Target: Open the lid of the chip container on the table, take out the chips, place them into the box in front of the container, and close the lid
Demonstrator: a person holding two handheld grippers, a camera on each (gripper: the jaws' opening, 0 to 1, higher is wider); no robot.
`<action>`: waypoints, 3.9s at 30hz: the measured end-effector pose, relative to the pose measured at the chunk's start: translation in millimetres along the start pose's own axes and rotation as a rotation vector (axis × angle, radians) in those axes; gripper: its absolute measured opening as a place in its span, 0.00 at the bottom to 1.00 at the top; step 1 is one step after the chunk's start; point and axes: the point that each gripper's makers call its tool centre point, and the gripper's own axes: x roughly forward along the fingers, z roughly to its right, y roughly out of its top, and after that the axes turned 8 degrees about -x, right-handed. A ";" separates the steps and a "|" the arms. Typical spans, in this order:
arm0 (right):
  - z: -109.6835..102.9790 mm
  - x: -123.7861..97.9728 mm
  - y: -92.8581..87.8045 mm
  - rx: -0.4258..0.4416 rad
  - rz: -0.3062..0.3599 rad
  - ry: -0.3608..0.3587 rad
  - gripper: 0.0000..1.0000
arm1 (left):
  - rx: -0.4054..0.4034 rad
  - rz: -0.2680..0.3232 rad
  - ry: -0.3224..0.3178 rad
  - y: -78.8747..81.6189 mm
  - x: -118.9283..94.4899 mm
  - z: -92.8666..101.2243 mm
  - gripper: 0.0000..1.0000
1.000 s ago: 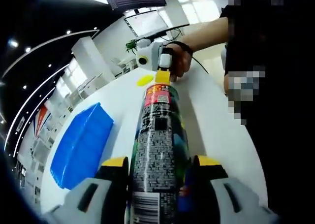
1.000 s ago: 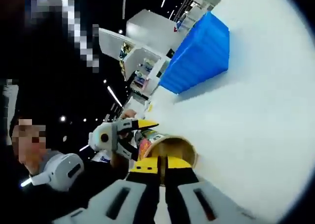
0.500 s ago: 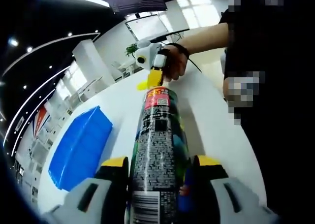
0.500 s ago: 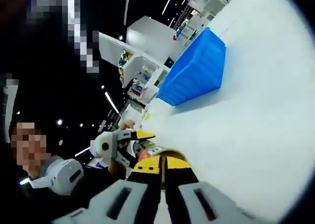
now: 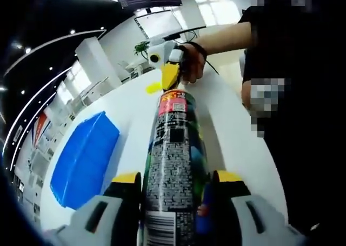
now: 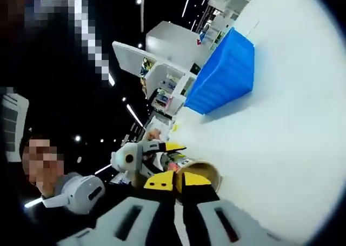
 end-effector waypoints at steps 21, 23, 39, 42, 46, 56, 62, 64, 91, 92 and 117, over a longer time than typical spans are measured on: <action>-50.0 11.8 25.3 -0.259 -0.149 0.002 0.00 | -0.037 -0.060 -0.019 5.1 -7.2 -6.7 0.53; -66.3 15.4 33.4 -0.272 -0.163 0.001 0.00 | -0.038 -0.009 -0.003 12.9 -8.6 -10.9 0.53; -135.6 78.6 71.3 -0.591 -0.522 -0.288 0.02 | -0.278 0.449 0.042 42.9 -21.1 -24.7 0.53; -140.6 93.5 69.9 -0.628 -0.586 -0.320 0.02 | -0.328 0.522 0.021 42.9 -23.7 -23.8 0.53; -142.4 110.4 69.8 -0.652 -0.657 -0.359 0.03 | -0.360 0.567 -0.011 42.8 -24.8 -20.8 0.53; -139.8 128.1 63.5 -0.664 -0.726 -0.418 0.04 | -0.386 0.649 -0.050 43.7 -21.4 -25.2 0.53; -139.7 128.1 54.4 -0.693 -0.778 -0.440 0.04 | -0.368 0.698 -0.032 53.1 -11.3 -21.9 0.52; -139.4 129.5 59.5 -0.710 -0.771 -0.443 0.04 | -0.382 0.717 -0.037 52.4 -13.1 -23.0 0.52; -202.5 113.6 93.2 -1.002 -0.392 -0.179 0.14 | -0.347 0.749 -0.015 53.0 -14.1 -19.9 0.52; -213.0 112.4 109.2 -1.029 -0.308 -0.184 0.15 | -0.347 0.750 -0.015 53.0 -14.1 -19.9 0.52; -139.8 -156.8 237.8 -1.202 0.720 -0.923 0.43 | -0.346 0.759 -0.026 53.7 -14.6 -16.3 0.52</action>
